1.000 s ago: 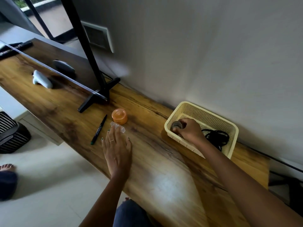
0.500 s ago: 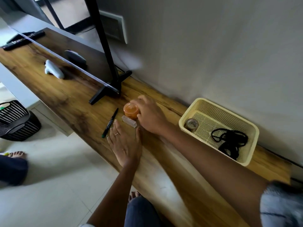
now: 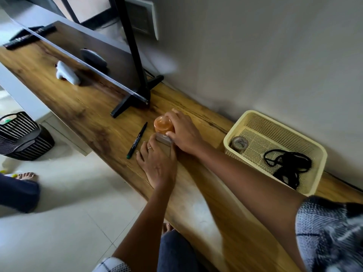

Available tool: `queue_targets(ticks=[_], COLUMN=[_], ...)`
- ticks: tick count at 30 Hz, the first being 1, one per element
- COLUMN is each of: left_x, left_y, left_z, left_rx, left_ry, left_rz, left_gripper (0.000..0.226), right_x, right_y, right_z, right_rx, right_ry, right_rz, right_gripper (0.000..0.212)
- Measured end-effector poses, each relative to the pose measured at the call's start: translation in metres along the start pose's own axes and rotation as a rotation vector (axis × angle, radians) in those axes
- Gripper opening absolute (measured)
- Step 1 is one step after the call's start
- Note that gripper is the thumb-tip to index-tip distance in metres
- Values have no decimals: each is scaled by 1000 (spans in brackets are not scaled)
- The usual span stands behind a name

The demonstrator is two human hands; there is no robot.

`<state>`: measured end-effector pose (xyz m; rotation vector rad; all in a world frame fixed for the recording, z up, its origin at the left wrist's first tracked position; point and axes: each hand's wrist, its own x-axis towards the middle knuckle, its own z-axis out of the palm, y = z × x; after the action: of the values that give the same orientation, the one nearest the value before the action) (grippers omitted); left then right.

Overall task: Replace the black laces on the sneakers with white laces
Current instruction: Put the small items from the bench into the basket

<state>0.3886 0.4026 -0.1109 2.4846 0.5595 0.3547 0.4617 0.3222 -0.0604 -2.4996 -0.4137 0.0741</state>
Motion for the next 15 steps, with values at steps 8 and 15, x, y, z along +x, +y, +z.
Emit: queue_targets(ticks=[8,15], left_x=[2,0], left_y=[-2,1], left_z=[2,-1], left_rx=[8,-40], left_ry=[-8,-24], left_rz=[21,77], left_gripper=[63,68], right_x=[11,-20], right_y=[-10,1], right_z=[-2,-38], right_rx=[-69,192], right_ry=[-142,259], right_rz=[-44,38], right_gripper=[52,54])
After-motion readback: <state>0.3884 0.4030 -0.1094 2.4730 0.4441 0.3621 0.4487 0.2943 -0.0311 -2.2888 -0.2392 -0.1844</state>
